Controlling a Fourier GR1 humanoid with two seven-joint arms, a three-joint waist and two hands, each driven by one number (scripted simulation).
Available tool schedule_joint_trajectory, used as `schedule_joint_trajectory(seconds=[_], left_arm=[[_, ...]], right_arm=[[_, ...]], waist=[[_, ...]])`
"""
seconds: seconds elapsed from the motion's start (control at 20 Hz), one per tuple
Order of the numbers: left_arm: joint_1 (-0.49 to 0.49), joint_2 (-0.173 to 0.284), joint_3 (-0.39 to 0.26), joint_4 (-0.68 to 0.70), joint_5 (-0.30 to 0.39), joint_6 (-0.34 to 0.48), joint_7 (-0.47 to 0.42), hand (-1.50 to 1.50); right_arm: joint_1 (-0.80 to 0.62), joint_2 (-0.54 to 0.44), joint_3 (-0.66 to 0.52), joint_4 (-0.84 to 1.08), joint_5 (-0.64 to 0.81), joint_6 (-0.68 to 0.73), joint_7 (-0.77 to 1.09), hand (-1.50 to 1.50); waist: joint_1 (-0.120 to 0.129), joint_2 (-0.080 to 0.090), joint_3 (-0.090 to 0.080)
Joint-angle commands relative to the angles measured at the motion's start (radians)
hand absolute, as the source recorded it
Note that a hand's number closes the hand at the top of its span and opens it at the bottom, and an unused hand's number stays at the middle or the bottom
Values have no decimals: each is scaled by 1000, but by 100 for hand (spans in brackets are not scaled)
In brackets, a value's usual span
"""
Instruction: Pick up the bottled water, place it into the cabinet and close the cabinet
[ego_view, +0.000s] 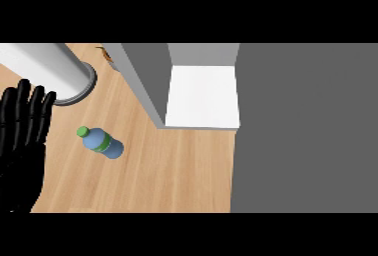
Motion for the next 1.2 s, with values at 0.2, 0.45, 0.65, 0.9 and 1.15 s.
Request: schedule_joint_trajectory(seconds=[0.2, 0.45, 0.65, 0.9, 1.15], left_arm=[[-36, 116, 233, 56, 257, -125, 1, -150], [-11, 77, 316, 70, 446, -52, 201, -150], [55, 109, 337, -107, 506, -18, 365, -150], [67, 143, 421, -220, 583, 35, 466, -150], [126, 161, 491, -305, 658, 26, 542, -150]], right_arm=[[83, -10, 21, -122, -33, 49, 3, -150], [169, -5, 165, -229, -118, 126, 113, -150], [225, 31, 265, -302, -45, 94, 139, -150], [298, 28, 346, -458, -14, 72, 239, -150], [198, 66, 439, -448, 105, -6, 349, -150]], waist=[[-38, -15, -26], [-33, -18, -27], [-29, -18, -26], [-34, -18, -26], [-26, -17, -27]])
